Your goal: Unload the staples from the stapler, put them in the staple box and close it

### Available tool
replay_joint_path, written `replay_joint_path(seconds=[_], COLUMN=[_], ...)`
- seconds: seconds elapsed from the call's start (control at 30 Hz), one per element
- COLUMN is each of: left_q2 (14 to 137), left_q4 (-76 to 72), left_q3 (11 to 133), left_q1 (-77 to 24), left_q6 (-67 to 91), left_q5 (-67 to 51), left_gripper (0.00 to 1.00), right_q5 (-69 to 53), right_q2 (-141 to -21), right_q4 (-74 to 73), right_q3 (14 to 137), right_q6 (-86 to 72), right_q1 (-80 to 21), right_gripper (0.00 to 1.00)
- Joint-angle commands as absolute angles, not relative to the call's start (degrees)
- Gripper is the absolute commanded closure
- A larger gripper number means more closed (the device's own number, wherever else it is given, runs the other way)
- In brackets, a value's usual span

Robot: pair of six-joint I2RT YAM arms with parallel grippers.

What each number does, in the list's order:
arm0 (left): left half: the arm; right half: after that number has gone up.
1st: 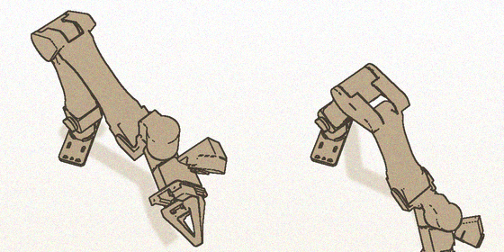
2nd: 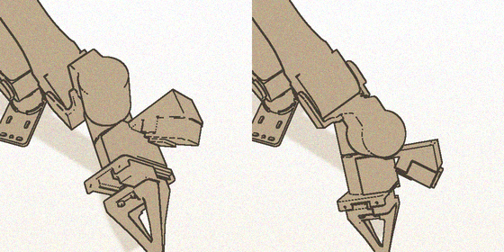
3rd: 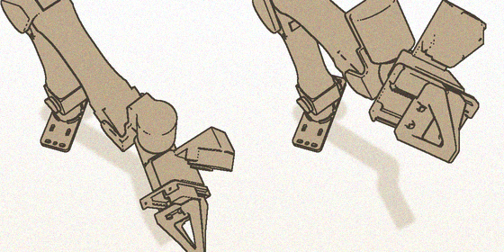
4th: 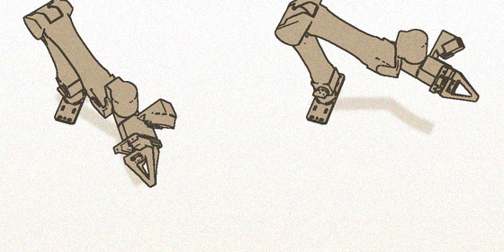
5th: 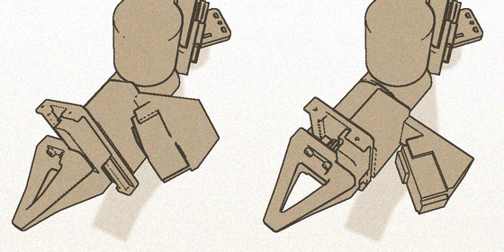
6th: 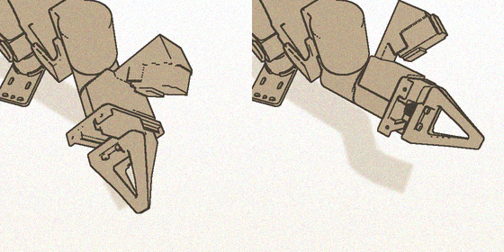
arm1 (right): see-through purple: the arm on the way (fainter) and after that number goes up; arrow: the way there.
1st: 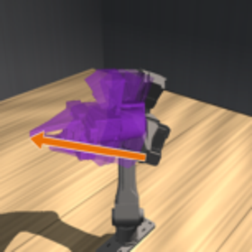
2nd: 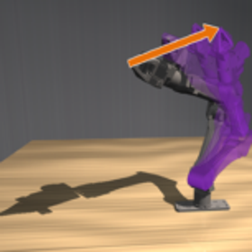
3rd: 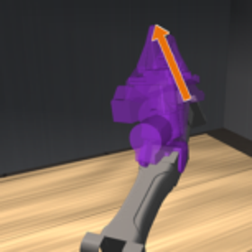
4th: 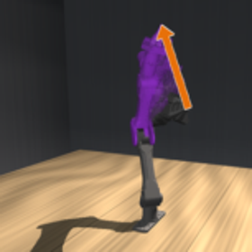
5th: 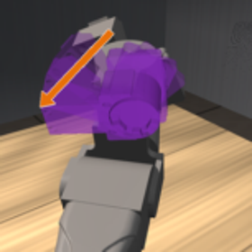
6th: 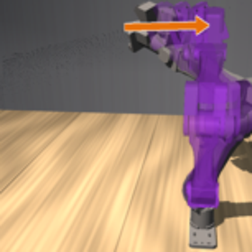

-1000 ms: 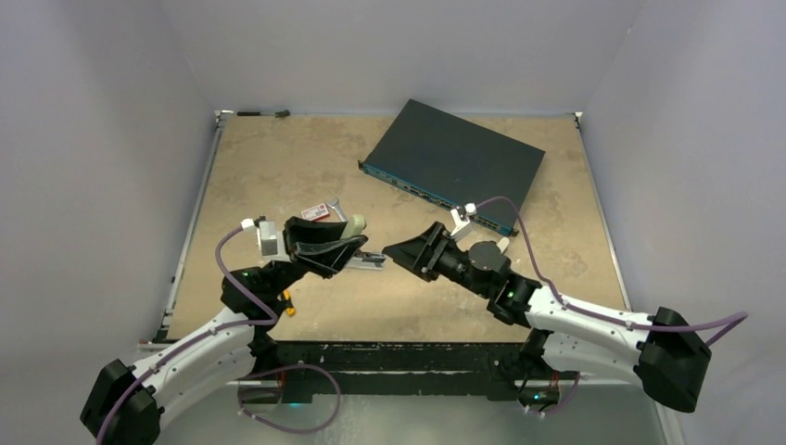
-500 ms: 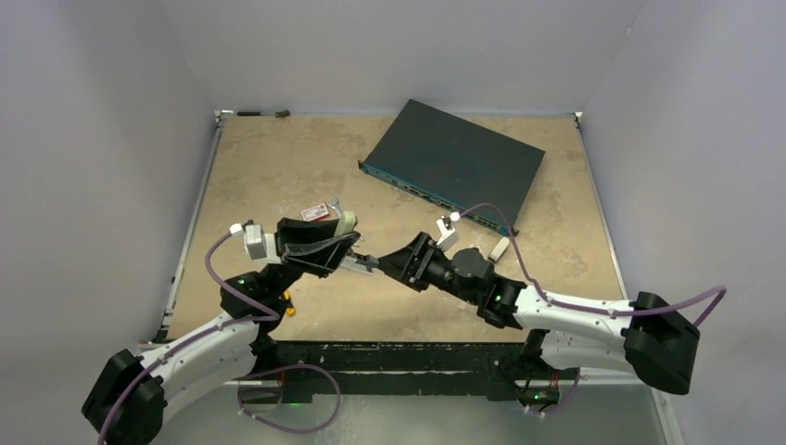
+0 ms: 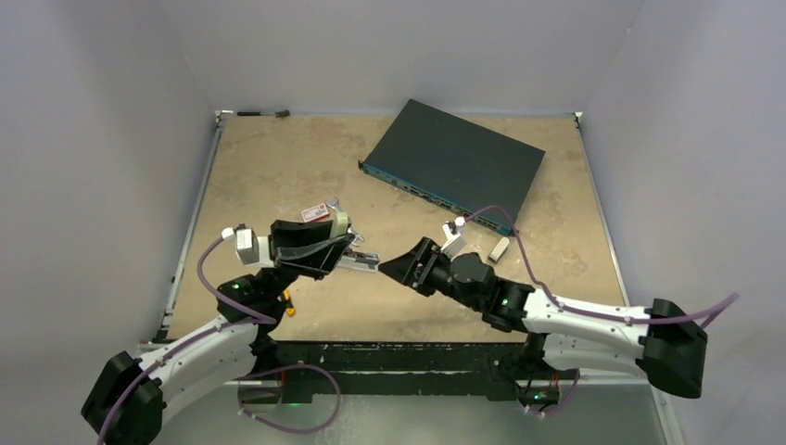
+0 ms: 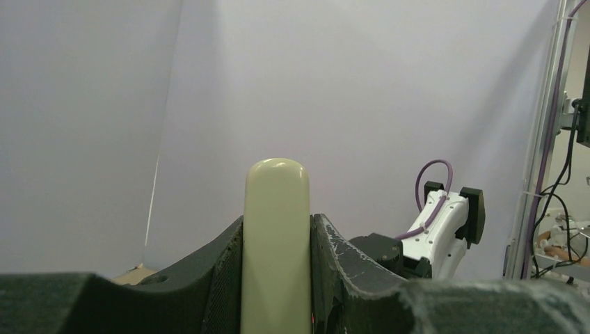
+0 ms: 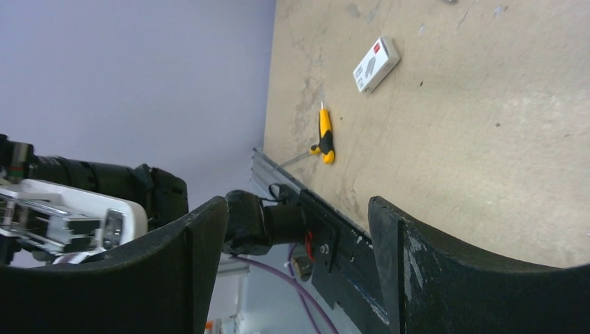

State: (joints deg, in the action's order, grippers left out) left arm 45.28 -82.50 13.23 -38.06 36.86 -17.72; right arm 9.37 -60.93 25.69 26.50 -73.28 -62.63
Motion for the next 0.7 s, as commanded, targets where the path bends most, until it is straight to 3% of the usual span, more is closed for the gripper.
replay_joint_path(seconds=[0.0,0.23,0.47,0.57,0.67], left_q2=[42.5,37.1,45.6,50.9,53.4], left_q4=[-81.9,-45.9,-4.2,7.1,6.2], left_q3=[15.3,25.8,44.2,49.0,47.9], left_q1=[-38.4,-38.5,-38.5,-38.4,-38.5], left_q6=[35.9,25.1,10.4,6.0,4.5], left_q5=[-20.5,-26.8,-29.6,-27.8,-28.3], left_gripper=[1.0,1.0,1.0,1.0,1.0], right_q5=[17.9,23.6,29.2,31.0,32.4], right_q2=[-53.5,-41.7,-34.5,-33.2,-31.7], right_q4=[13.3,1.0,-9.8,-13.5,-16.6], right_q3=[30.3,31.1,35.4,37.7,39.4], right_q6=[-69.1,-64.0,-61.3,-60.6,-60.2], right_q1=[-62.8,-62.8,-62.8,-62.8,-62.8], right_gripper=[0.23,0.21,0.2,0.2,0.19])
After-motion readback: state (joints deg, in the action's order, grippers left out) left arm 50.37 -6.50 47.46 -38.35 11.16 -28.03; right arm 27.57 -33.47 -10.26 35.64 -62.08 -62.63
